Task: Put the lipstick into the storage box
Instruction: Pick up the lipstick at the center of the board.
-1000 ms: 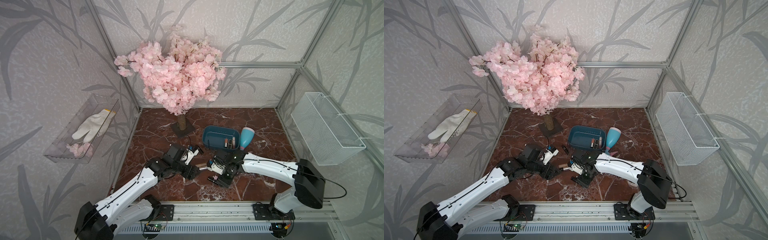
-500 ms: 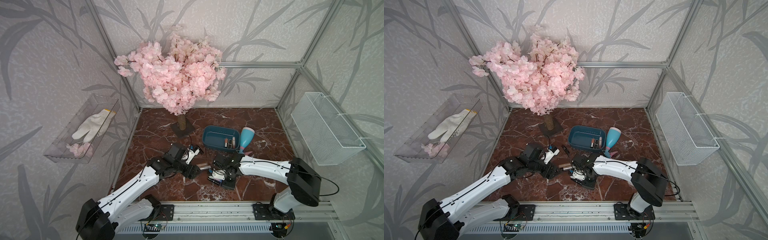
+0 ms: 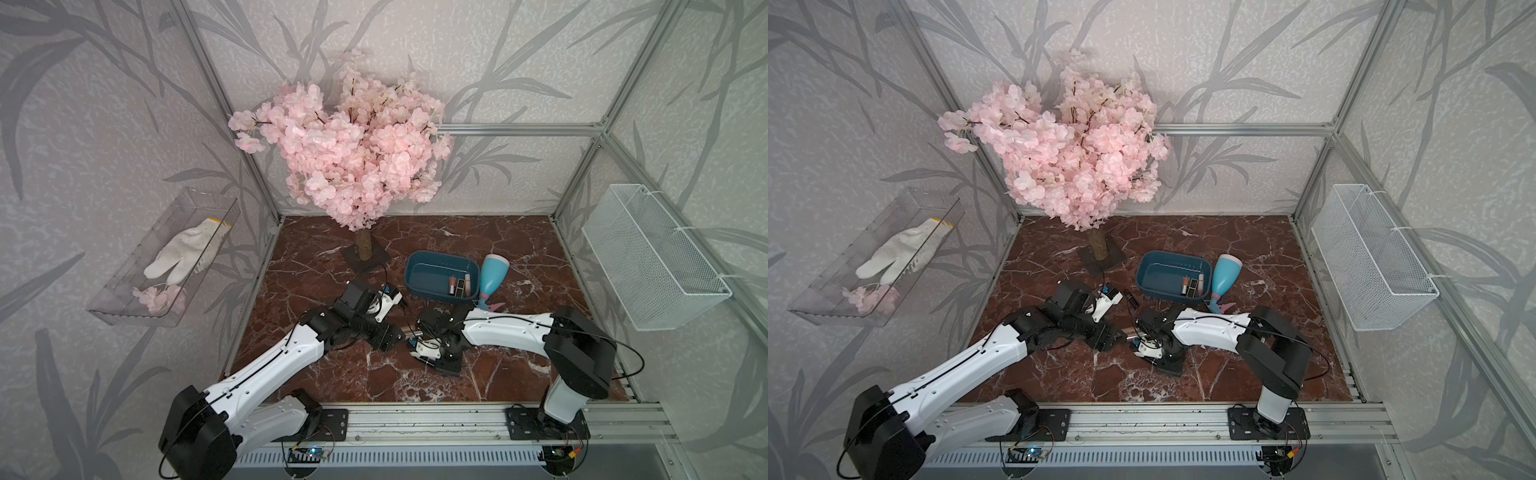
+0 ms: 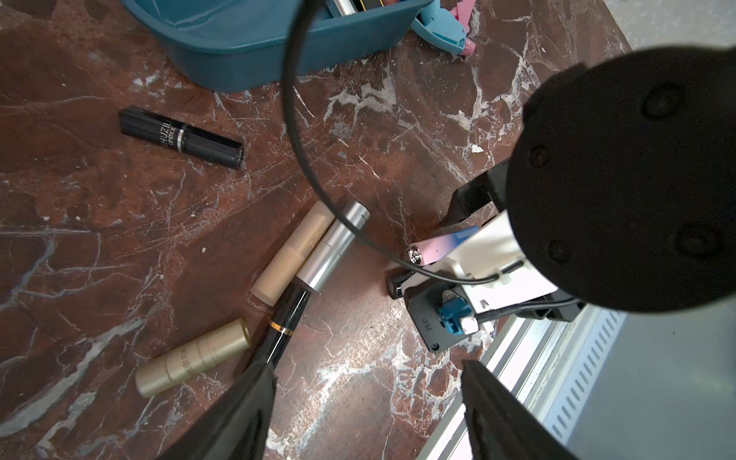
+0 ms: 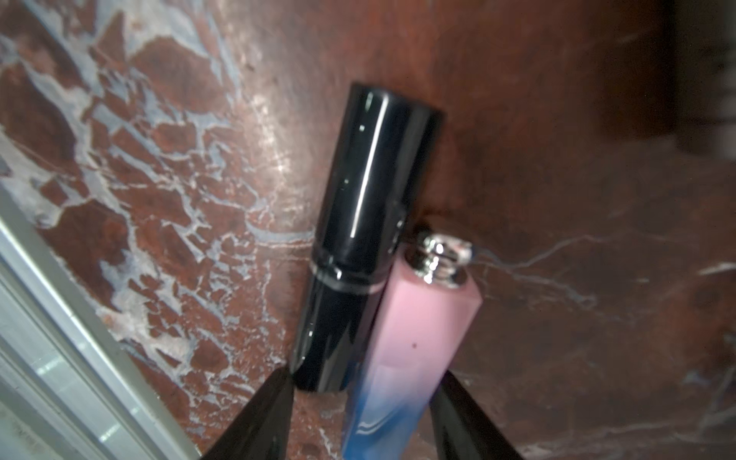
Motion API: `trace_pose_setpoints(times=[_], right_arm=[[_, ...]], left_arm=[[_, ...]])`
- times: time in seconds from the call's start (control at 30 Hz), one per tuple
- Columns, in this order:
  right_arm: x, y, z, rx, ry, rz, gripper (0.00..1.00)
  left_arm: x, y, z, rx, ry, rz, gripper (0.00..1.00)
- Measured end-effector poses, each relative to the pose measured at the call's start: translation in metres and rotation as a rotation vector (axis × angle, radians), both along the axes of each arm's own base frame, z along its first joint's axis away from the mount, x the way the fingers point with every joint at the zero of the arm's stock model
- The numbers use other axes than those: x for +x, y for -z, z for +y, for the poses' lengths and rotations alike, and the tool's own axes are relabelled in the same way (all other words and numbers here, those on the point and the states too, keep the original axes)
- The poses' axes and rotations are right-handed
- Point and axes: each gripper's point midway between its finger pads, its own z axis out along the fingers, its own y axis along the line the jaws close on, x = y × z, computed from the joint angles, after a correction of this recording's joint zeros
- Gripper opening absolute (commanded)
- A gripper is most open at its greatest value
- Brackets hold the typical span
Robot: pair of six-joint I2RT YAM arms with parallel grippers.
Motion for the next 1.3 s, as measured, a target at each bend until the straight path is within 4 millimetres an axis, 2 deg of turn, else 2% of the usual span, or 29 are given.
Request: trace_pose_setpoints(times=[0.23,0.53,0.83,0.97,1.3], right_arm=[[0.006,0.0,-0.002,-0.008,0.028,0.012,0.53],[0.016,0.0,-0.003,0.005,0.07,0.009,0.34],[0.02,0.001,-0.004,-0.004,0.084,-0.008,0.28],[0.023,-0.001,-0.004,-0.007,0.092,-0.021,0.22],[0.038,-0.018,0.005,0.013,0.124,-0.077,0.2]], left_arm=[[0.002,0.0,0.001,0.005,-0.007,-0.007,0.77],[0.006,-0.002,-0.001,-0.006,-0.011,-0.024,0.77],[0.013,-0.002,-0.007,0.001,-0.011,-0.016,0.77],[0.015,-0.001,-0.008,0.002,-0.012,-0.016,0.77],[0.019,-0.004,-0.006,0.002,-0.041,-0.032,0.77]])
